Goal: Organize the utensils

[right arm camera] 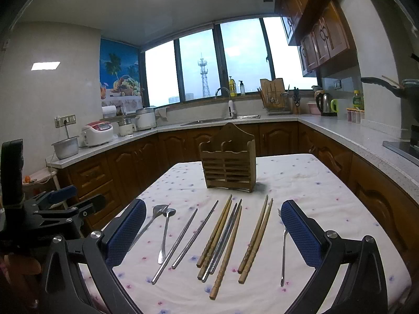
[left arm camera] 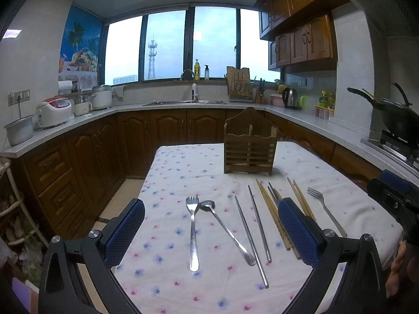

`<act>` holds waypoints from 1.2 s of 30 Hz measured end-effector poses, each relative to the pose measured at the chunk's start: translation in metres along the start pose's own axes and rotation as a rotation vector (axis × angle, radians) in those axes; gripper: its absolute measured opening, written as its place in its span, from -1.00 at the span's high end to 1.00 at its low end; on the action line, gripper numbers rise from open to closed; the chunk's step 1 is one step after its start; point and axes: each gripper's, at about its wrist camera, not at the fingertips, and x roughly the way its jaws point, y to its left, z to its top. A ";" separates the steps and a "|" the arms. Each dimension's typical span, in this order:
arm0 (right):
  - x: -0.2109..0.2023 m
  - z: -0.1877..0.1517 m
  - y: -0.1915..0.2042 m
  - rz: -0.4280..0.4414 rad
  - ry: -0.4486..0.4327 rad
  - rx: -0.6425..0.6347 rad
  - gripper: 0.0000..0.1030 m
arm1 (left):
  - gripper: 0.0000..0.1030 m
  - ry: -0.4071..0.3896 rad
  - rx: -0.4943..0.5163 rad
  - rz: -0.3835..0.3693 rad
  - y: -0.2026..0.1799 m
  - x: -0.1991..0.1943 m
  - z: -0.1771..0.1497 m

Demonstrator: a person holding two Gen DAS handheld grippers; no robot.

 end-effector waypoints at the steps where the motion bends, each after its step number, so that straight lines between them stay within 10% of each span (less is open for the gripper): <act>1: 0.000 0.000 0.000 0.001 0.001 0.001 -1.00 | -0.99 0.001 0.000 -0.001 0.000 0.000 0.000; 23: 0.003 -0.001 0.000 0.006 0.006 0.016 -1.00 | -0.99 0.029 -0.002 -0.021 0.000 0.009 0.002; 36: 0.021 -0.002 -0.022 -0.018 0.055 0.052 -1.00 | -0.98 0.184 -0.049 -0.068 0.011 0.052 0.016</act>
